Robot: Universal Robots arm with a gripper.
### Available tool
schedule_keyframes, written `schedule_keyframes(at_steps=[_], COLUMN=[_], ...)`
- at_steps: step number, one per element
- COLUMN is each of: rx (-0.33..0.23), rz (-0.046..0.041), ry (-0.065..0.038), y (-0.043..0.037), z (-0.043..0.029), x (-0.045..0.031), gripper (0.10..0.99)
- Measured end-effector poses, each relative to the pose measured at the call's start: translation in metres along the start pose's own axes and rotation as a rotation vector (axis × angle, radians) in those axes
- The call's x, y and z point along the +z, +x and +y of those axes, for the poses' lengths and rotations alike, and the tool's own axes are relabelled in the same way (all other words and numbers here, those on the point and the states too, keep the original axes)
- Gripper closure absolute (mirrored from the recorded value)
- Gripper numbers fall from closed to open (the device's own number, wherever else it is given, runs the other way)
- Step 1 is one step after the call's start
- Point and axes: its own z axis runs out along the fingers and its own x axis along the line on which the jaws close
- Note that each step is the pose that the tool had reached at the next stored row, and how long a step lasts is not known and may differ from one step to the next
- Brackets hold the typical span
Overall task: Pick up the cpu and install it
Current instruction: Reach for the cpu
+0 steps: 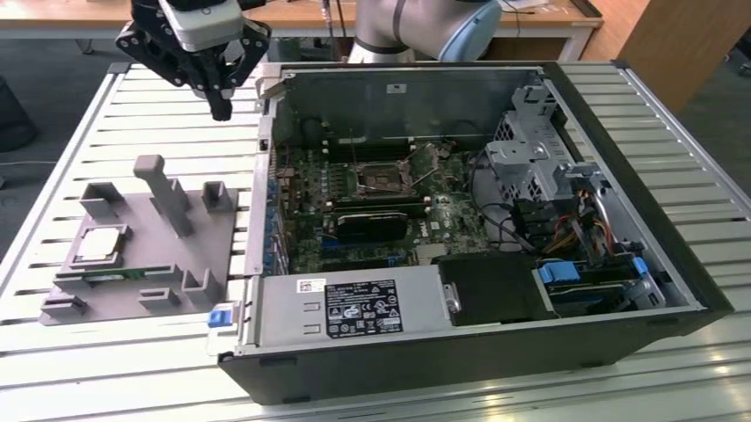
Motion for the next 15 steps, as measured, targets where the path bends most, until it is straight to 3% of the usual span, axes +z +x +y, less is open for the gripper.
schedule_keyframes(at_steps=[15], rx=[0.0], rz=[-0.0001], ry=[0.0], y=[0.0305], z=[-0.0023], x=[-0.0004], gripper=[0.98])
